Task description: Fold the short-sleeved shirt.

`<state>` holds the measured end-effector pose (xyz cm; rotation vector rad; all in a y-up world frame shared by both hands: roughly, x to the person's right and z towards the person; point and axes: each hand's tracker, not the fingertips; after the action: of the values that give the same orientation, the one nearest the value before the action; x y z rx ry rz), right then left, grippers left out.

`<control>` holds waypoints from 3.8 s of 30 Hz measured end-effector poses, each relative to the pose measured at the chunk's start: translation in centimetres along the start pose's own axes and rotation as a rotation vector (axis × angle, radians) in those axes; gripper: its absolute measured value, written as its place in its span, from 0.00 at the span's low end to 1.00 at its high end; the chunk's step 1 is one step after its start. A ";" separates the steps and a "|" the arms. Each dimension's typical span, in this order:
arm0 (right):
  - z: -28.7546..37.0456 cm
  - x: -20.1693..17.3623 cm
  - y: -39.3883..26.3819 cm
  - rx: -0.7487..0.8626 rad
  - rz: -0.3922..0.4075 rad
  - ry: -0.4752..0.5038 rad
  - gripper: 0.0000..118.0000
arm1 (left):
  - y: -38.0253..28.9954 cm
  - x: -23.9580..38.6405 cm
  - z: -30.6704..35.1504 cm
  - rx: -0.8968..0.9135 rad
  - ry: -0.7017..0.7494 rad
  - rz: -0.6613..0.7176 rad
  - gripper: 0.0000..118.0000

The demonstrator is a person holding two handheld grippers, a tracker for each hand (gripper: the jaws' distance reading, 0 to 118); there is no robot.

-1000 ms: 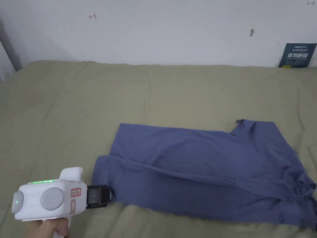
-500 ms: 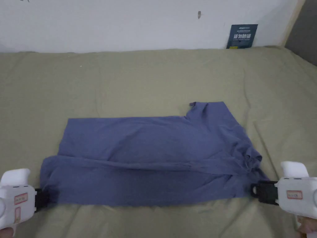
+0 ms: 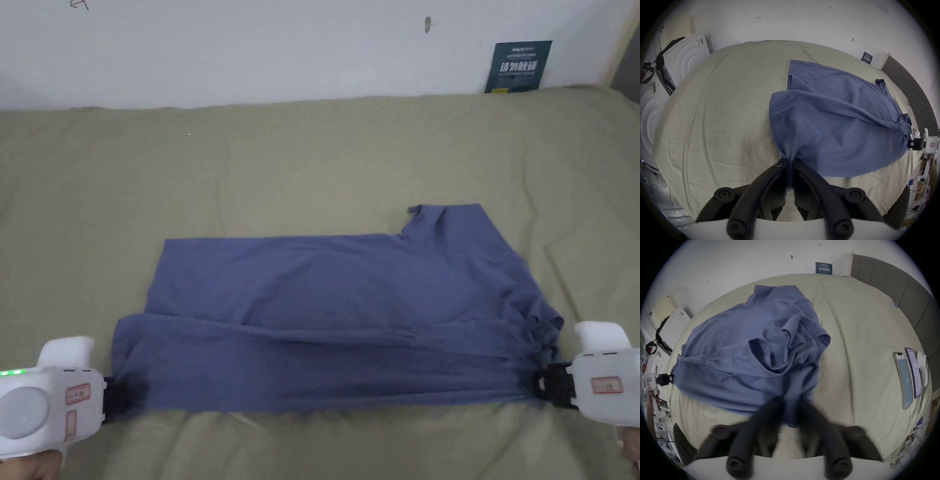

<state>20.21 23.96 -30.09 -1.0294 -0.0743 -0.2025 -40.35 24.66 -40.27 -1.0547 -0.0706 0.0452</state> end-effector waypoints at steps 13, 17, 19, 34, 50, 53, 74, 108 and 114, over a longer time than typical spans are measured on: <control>4.2 -0.8 -0.6 0.038 -0.029 -0.039 0.10 | -0.5 0.7 3.1 -0.011 0.046 -0.060 0.06; 4.9 0.0 -2.1 0.020 -0.026 -0.021 0.10 | -2.0 0.0 4.5 -0.012 0.033 -0.039 0.06; 5.2 0.6 -3.1 0.016 -0.032 -0.016 0.10 | -3.4 -0.1 5.3 -0.015 0.030 -0.035 0.06; 8.5 1.4 -10.6 -0.036 -0.077 -0.005 0.10 | -12.9 -0.1 8.5 -0.013 0.012 0.016 0.06; 13.1 1.8 -9.1 0.129 -0.101 -0.072 0.59 | -9.9 -1.4 14.2 0.114 -0.010 0.069 0.95; 13.2 1.4 -7.5 0.199 -0.127 -0.061 0.02 | -8.7 -0.9 12.8 0.139 -0.019 0.017 0.07; 1.0 1.0 6.4 0.136 -0.128 -0.047 0.01 | 11.4 2.8 -7.8 0.003 0.044 0.012 0.99; -7.8 3.8 13.7 -0.049 -0.070 -0.068 0.89 | 12.2 4.1 -9.0 -0.025 0.019 -0.039 0.01; -7.3 2.7 13.0 -0.041 0.131 -0.083 0.01 | 12.1 3.9 -8.5 -0.028 0.015 -0.041 0.01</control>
<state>25.21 23.87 -44.35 -1.0797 -0.0775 -0.0419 -35.83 23.47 -54.82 -1.0812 -0.0798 -0.0005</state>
